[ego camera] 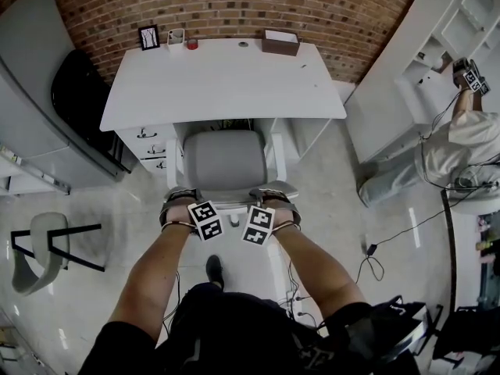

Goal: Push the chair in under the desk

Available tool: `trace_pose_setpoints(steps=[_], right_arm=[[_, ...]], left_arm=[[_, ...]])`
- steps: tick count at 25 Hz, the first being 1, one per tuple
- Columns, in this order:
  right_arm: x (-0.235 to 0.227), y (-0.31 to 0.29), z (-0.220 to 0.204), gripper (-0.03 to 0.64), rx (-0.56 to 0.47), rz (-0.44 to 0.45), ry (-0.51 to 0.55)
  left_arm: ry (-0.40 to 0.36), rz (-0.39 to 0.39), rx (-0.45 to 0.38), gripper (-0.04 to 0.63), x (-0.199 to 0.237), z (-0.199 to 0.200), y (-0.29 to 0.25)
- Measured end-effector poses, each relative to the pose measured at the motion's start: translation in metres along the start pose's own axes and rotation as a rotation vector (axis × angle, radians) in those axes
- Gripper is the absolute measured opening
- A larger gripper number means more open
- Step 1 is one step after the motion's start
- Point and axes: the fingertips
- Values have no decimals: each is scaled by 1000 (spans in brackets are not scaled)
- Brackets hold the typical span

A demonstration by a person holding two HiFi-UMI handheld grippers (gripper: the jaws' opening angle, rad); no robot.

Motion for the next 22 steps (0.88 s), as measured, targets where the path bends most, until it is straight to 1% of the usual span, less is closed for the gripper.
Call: trace_pose_setpoints(steps=[4, 10, 14, 18, 22], right_arm=[[-4, -2, 0, 137, 7, -8, 4], [-8, -8, 4, 137, 11, -16, 5], [-10, -10, 3, 137, 20, -6, 9], [-10, -9, 2, 137, 17, -18, 14], [-10, -9, 4, 141, 16, -19, -5]], left_arm=[[-7, -9, -5, 107, 5, 1, 1], [-22, 5, -17, 106, 14, -1, -1], [-21, -4, -20, 106, 16, 0, -2], [-30, 9, -26, 106, 15, 1, -2], [-35, 21, -39, 111, 16, 0, -1]])
Point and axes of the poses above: the fingertips, and each gripper's own axes: y backward along the fingers, x to its left, z out of its top, and after that the axes turned 14 degrees about -z, right-handed
